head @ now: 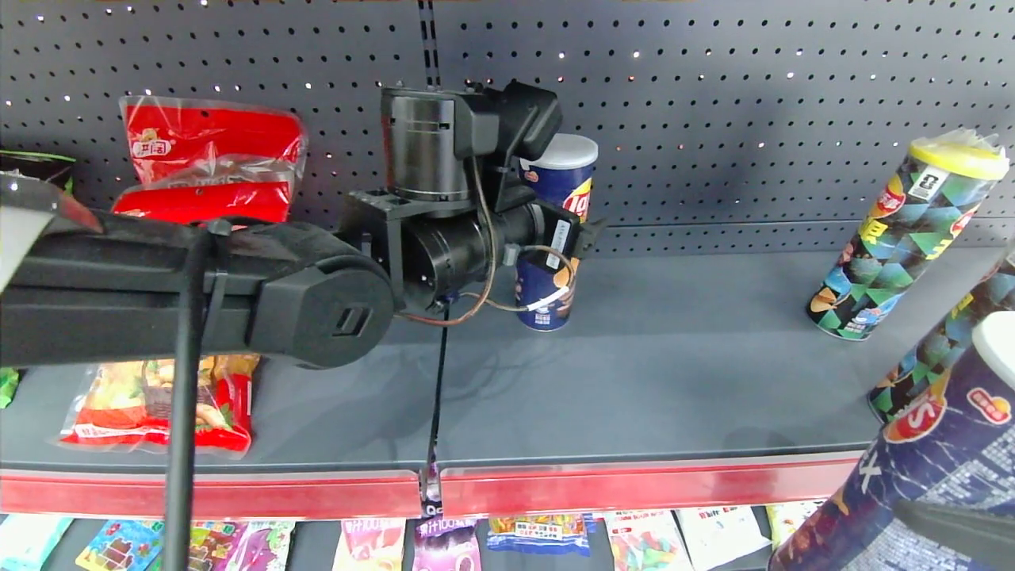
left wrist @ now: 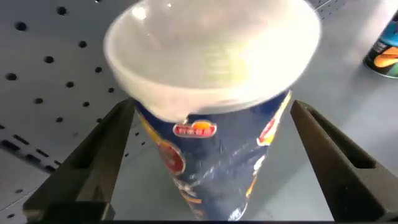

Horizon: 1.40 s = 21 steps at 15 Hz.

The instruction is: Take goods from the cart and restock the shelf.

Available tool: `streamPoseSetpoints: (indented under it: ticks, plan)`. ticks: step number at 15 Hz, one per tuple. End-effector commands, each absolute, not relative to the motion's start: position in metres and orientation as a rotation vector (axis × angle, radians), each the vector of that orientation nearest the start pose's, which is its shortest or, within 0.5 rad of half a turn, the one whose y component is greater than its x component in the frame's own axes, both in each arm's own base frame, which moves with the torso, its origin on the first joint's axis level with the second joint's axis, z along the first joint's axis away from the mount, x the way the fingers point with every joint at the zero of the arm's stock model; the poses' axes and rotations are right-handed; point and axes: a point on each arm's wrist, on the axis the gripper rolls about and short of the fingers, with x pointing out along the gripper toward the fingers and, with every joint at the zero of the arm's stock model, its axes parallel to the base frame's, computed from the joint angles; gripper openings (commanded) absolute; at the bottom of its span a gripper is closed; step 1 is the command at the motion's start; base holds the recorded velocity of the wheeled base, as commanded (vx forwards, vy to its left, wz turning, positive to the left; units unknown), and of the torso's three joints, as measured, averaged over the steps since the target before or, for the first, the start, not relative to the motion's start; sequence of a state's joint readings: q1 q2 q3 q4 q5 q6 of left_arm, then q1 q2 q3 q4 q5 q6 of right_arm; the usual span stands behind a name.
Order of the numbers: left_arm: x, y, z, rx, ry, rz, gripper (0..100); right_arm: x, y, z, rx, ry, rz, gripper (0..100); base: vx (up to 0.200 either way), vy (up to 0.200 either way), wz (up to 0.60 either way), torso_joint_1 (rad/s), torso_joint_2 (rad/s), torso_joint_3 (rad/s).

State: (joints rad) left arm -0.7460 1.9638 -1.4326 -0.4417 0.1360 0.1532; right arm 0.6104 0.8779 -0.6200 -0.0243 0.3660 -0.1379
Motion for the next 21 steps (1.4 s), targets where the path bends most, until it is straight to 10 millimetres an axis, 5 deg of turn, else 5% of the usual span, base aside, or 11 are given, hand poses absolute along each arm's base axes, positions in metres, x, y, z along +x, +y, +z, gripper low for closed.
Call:
streamPoseSetpoints:
  ticks: [1,3,4,10,16,21]
  plan:
    - [0.31,-0.282,0.239,0.187,0.033,-0.594,100,0.073,0.061,0.236,-0.156,0.173,0.988,0,0.0,0.0,0.0,0.0,0.0,0.0]
    - [0.315,-0.285,0.239,0.184,0.027,-0.583,100,0.073,0.061,0.236,-0.155,0.172,0.986,0,0.0,0.0,0.0,0.0,0.0,0.0]
    - [0.316,-0.286,0.237,0.186,0.031,-0.58,0,0.072,0.06,0.236,-0.155,0.17,0.986,0,0.0,0.0,0.0,0.0,0.0,0.0]
    - [0.303,-0.276,0.244,0.181,0.017,-0.639,0,0.073,0.059,0.236,-0.153,0.168,0.971,0,0.0,0.0,0.0,0.0,0.0,0.0]
    - [0.233,-0.215,0.251,0.193,0.061,-0.817,0,0.073,0.059,0.239,-0.153,0.159,0.972,0,0.0,0.0,0.0,0.0,0.0,0.0]
    - [0.213,-0.202,0.25,0.178,0.063,-1.033,0,0.072,0.059,0.242,-0.153,0.146,0.978,0,0.0,0.0,0.0,0.0,0.0,0.0]
